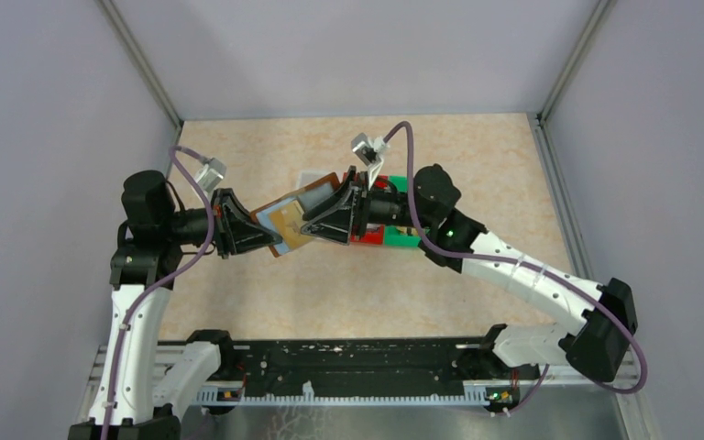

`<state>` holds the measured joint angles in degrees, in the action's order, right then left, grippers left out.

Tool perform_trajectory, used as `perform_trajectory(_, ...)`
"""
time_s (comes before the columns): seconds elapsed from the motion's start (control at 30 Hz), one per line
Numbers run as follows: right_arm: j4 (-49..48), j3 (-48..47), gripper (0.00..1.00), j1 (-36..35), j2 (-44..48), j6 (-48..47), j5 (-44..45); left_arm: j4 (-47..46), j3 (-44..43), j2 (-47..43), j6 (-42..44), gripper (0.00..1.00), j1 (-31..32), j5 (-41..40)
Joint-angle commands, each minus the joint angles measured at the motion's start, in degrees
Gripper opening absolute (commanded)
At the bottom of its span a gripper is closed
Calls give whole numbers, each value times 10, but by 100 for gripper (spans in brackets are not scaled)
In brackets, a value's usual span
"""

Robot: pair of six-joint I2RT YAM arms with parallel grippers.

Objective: Take the credit cards out of the card holder
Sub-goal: Remove the credit card from the card holder.

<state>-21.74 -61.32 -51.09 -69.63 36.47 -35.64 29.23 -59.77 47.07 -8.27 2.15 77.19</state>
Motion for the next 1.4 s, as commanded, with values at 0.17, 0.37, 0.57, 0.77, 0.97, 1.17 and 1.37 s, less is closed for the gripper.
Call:
perform_trajectory(0.17,10,-50,34,5,-24,-16,-42,-4,-12,-7,6,0,-1,22)
perform_trajectory(0.37,66,-73,40,10,-17,-45,-26,-2,-10,-6,6,0,-1,25)
perform_trajectory(0.57,86,-78,43,48,4,-44,-34,-7,-7,-7,3,0,-1,26)
perform_trajectory(0.77,63,-75,43,48,-10,-26,-51,-10,-9,-6,0,0,-1,25)
perform_trajectory(0.97,10,-69,35,43,-29,13,-79,-12,-9,-4,-2,0,-1,24)
perform_trajectory(1.17,8,-75,34,31,-42,17,-84,-15,-10,-2,-4,0,-1,25)
perform_trajectory(1.37,7,-77,34,28,-46,17,-83,-16,-14,-2,-6,0,-1,26)
